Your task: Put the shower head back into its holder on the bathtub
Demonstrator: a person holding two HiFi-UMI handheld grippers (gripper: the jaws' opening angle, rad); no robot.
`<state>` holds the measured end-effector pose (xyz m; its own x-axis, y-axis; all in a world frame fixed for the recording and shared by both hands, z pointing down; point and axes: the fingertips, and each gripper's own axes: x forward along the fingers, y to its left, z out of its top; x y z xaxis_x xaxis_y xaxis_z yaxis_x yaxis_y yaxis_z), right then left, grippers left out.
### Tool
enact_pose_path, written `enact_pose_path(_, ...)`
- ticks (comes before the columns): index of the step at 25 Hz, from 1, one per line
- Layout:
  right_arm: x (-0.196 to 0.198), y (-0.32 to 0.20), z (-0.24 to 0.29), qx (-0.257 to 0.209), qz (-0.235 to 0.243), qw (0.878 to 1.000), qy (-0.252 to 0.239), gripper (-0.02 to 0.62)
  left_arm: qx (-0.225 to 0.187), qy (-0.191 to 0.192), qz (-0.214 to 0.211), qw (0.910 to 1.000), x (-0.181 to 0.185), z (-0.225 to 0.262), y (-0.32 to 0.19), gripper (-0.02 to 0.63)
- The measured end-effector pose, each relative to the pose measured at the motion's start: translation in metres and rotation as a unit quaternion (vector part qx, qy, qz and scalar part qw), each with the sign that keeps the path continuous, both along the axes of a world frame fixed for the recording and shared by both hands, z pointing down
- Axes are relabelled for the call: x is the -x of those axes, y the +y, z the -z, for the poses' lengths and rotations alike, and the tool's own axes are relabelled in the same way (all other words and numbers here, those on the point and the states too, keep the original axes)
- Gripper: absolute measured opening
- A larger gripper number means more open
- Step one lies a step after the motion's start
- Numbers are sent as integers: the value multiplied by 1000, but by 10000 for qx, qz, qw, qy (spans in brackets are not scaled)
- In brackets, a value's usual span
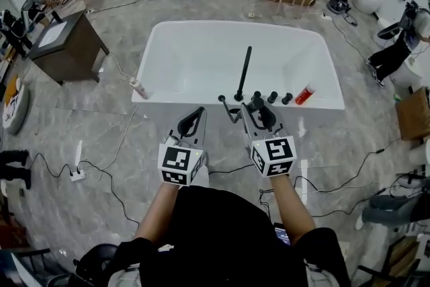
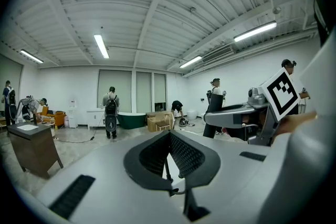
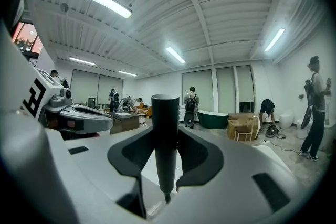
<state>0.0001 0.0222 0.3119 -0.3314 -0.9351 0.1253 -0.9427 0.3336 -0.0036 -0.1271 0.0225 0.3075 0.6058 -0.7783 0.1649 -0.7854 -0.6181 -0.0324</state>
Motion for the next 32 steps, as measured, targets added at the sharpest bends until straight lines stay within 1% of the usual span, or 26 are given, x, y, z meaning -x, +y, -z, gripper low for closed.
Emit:
enact_pose_path(12, 15, -115, 8, -68, -115, 9999, -59, 140, -36, 20, -109, 9999, 15, 5, -122, 14)
enact_pose_path(19, 24, -165, 15, -33, -209, 9998, -44, 140, -12, 69, -169, 9998, 25, 13, -172, 14)
enact_pose_path(24, 33, -194, 9, 50, -287, 9996, 45, 140, -17, 102, -260, 9996, 34, 13, -202, 14)
enact_pose_path(29, 47, -226, 14, 83, -377, 9992, 119, 140, -25, 86, -312, 9995, 53, 17, -239, 14)
enact_pose_path(32, 55, -248, 10, 168, -427, 9988, 164, 140, 40, 100, -347, 9993, 62, 13, -264, 14)
